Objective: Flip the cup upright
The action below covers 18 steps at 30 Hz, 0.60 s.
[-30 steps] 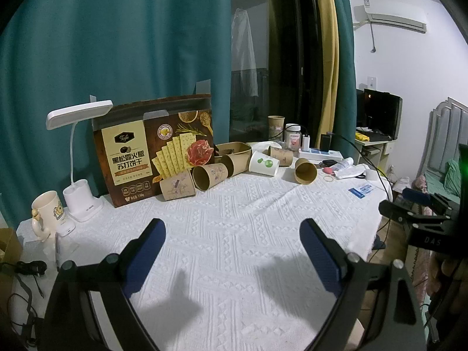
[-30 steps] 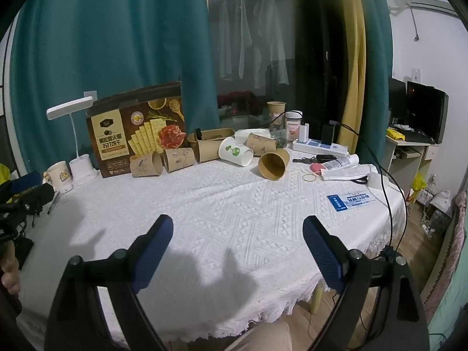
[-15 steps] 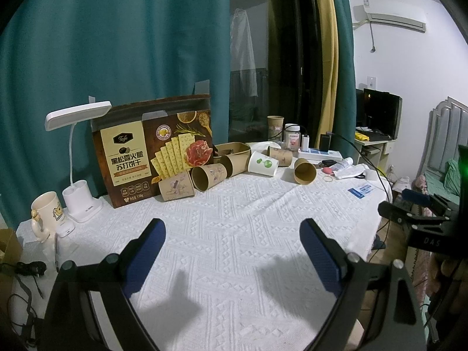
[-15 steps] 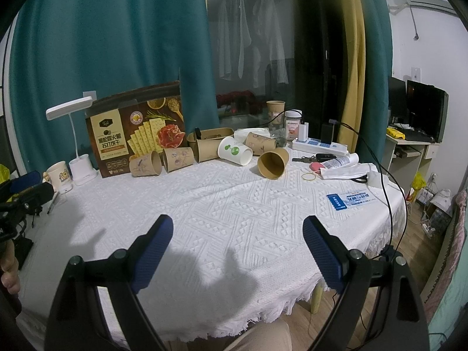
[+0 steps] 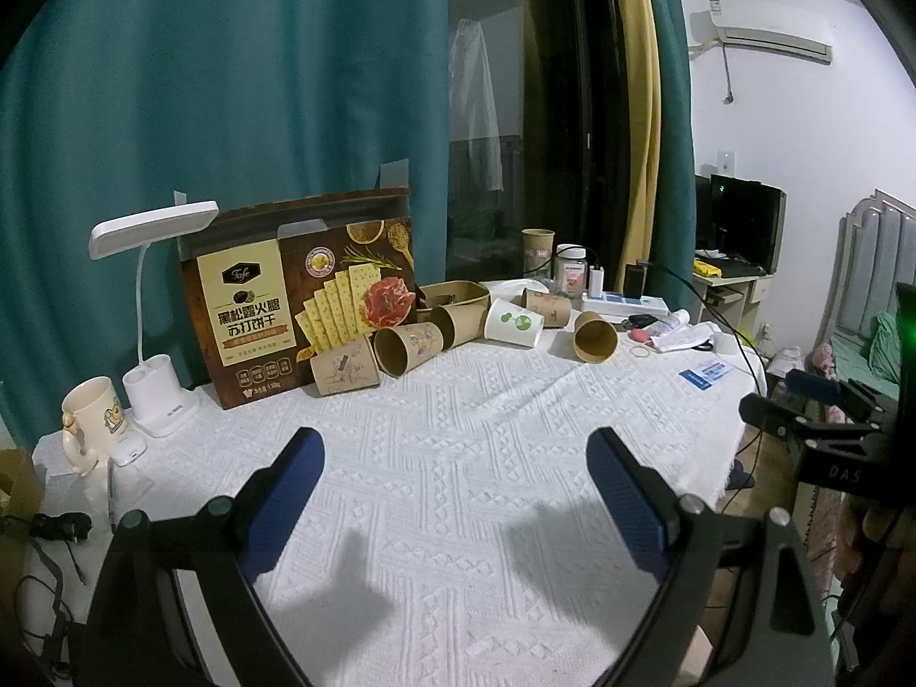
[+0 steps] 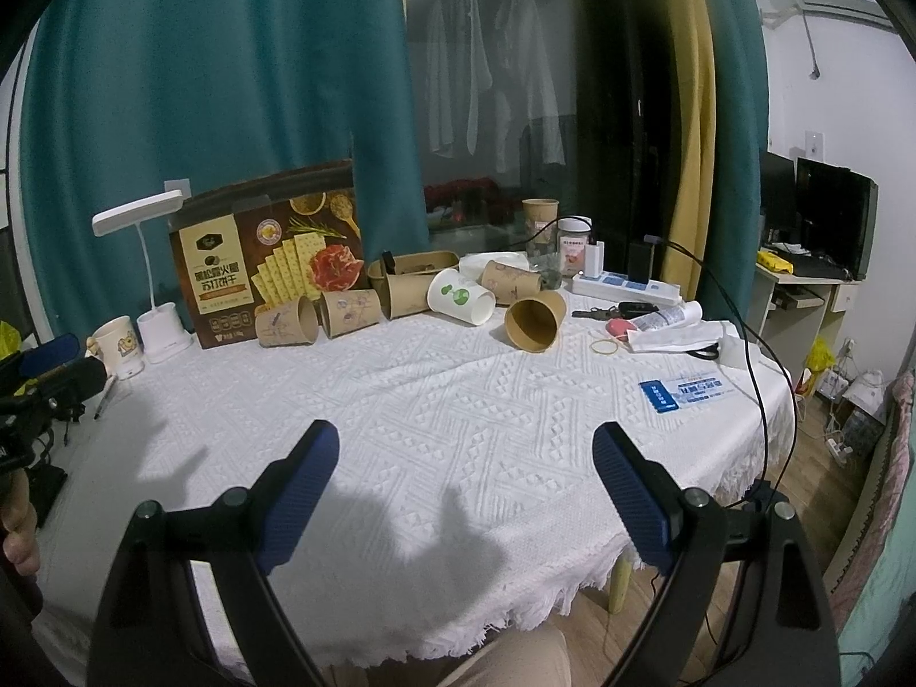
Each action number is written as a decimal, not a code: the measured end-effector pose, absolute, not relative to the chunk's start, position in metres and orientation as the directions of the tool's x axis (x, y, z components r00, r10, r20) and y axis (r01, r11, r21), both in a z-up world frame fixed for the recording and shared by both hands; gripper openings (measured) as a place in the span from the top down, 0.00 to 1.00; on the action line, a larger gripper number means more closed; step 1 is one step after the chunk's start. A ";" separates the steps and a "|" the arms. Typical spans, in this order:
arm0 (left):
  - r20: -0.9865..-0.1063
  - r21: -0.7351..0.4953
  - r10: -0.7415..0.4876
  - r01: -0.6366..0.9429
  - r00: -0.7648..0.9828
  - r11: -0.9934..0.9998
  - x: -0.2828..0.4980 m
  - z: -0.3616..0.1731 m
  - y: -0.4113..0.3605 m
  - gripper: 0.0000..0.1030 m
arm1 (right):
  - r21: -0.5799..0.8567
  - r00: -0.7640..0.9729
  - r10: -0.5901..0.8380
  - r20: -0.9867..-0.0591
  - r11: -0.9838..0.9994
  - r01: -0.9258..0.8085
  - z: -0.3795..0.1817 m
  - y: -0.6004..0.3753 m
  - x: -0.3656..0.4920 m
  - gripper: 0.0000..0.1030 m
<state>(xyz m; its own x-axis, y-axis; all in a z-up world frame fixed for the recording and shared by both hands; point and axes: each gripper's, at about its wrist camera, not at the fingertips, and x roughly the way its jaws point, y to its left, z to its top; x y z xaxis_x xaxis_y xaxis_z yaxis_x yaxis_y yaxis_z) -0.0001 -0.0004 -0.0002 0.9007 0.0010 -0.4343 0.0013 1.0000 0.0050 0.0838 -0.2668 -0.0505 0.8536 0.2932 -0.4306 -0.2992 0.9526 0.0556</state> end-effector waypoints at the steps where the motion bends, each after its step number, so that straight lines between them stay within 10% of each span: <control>1: -0.434 0.005 0.001 0.002 0.901 1.000 0.000 0.000 0.000 0.10 | 0.056 0.854 0.293 -0.431 0.953 -0.299 -0.050 -0.267 0.084 0.14; 18: -0.424 0.003 -0.003 0.005 0.906 1.000 0.001 0.015 -0.005 0.10 | 0.055 0.854 0.293 -0.430 0.952 -0.300 -0.050 -0.268 0.084 0.14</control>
